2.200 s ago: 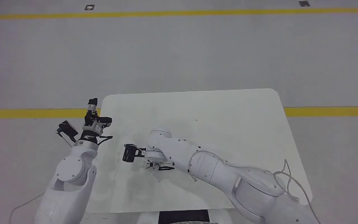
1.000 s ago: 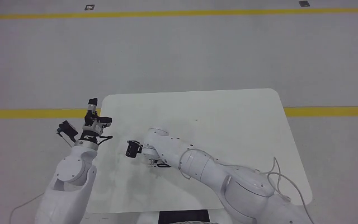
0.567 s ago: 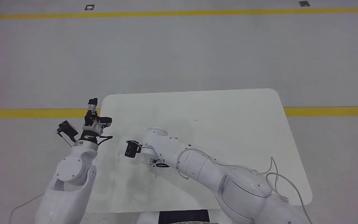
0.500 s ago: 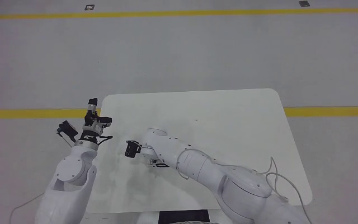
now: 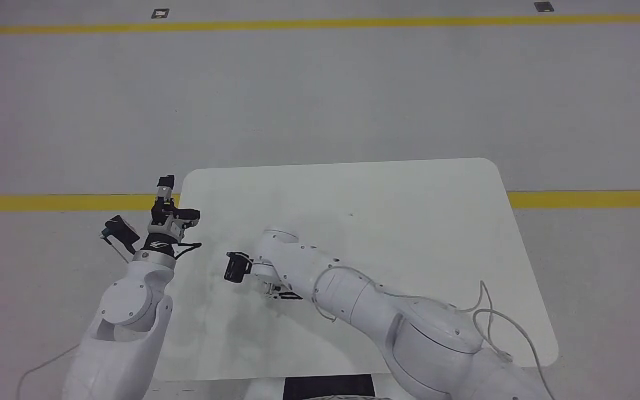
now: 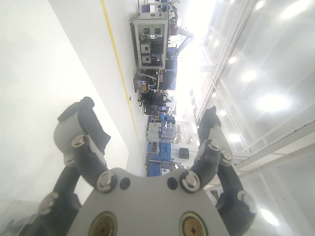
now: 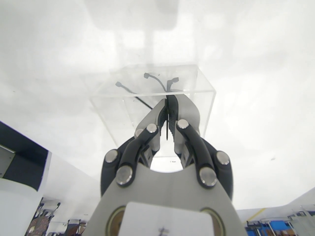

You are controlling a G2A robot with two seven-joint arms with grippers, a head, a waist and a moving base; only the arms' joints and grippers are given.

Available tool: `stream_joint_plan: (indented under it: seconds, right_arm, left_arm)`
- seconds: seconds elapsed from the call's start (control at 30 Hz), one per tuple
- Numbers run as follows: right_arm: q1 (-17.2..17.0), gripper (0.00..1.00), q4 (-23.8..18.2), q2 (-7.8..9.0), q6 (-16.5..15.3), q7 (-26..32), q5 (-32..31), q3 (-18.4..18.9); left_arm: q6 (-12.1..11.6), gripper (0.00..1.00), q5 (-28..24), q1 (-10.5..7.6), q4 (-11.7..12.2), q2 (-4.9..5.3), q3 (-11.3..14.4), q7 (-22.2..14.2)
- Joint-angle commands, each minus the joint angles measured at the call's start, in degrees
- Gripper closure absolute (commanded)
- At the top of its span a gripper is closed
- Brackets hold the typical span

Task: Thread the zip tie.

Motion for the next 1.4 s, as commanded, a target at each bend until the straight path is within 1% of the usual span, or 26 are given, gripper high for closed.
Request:
stream_joint_plan:
  seconds: [0.0, 0.17, 0.3, 0.4, 0.57, 0.77, 0.9, 1.07, 1.3, 1.37]
  right_arm:
    - [0.15, 1.00, 0.08, -0.12, 0.17, 0.08, -0.22, 0.13]
    - [0.22, 1.00, -0.71, -0.13, 0.78, 0.73, -0.74, 0.64]
    - [0.26, 1.00, -2.30, 0.31, 1.31, 1.49, -1.26, 1.44]
    - [0.08, 1.00, -4.12, 1.01, 1.83, 2.12, -1.78, 2.35]
    - [-0.92, 1.00, -8.08, 2.78, 2.68, 3.32, -3.02, 4.31]
    - [-3.05, 1.00, -12.97, 5.11, 2.34, 5.74, -4.81, 6.43]
    - [-4.21, 1.00, -14.96, 5.98, 1.76, 7.56, -5.51, 7.14]
    - [-5.05, 1.00, -15.79, 6.46, 0.95, 7.85, -5.85, 7.66]
    - [-5.43, 1.00, -15.60, 6.51, 0.23, 6.89, -5.97, 8.00]
    - [-5.48, 0.96, -15.45, 6.47, 0.10, 6.40, -6.04, 8.06]
  left_arm:
    - [0.00, 0.00, 0.00, 0.00, 0.00, 0.00, 0.00, 0.00]
    - [0.00, 0.00, 0.00, 0.00, 0.00, 0.00, 0.00, 0.00]
    - [0.00, 0.00, 0.00, 0.00, 0.00, 0.00, 0.00, 0.00]
    - [0.00, 0.00, 0.00, 0.00, 0.00, 0.00, 0.00, 0.00]
    - [0.00, 0.00, 0.00, 0.00, 0.00, 0.00, 0.00, 0.00]
    - [0.00, 0.00, 0.00, 0.00, 0.00, 0.00, 0.00, 0.00]
    - [0.00, 0.00, 0.00, 0.00, 0.00, 0.00, 0.00, 0.00]
    - [0.00, 0.00, 0.00, 0.00, 0.00, 0.00, 0.00, 0.00]
    - [0.00, 0.00, 0.00, 0.00, 0.00, 0.00, 0.00, 0.00]
    - [0.00, 0.00, 0.00, 0.00, 0.00, 0.00, 0.00, 0.00]
